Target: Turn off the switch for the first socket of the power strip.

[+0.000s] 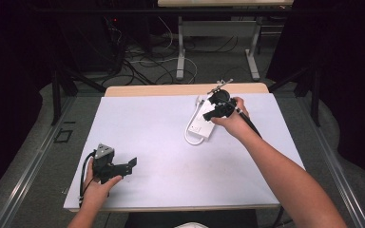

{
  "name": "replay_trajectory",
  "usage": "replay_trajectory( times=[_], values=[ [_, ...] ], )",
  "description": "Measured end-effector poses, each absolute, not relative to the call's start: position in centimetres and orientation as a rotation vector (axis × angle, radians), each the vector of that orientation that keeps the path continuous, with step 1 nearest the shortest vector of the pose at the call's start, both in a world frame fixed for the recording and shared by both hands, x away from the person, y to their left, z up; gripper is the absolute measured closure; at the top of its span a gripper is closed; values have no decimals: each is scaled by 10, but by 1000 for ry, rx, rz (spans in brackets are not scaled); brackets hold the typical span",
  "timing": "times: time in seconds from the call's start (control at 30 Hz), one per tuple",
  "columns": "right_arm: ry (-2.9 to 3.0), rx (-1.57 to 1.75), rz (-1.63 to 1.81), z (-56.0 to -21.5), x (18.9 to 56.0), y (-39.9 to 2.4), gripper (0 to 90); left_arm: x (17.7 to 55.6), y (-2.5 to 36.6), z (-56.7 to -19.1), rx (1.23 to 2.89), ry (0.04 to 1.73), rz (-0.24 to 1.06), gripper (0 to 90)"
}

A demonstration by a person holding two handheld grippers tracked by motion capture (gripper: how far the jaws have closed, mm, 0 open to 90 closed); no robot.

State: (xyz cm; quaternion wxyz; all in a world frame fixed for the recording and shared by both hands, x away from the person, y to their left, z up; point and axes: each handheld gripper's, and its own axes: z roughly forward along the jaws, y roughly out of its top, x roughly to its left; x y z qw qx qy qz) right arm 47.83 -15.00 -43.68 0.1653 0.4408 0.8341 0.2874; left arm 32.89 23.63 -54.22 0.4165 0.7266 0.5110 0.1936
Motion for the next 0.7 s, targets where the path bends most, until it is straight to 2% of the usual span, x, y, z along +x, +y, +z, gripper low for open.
replay_trajectory(
  times=[0.7],
  values=[
    [2267,1455,808,-440,509,-136,435,329,237,-542,1823,1280,483,22]
  ],
)
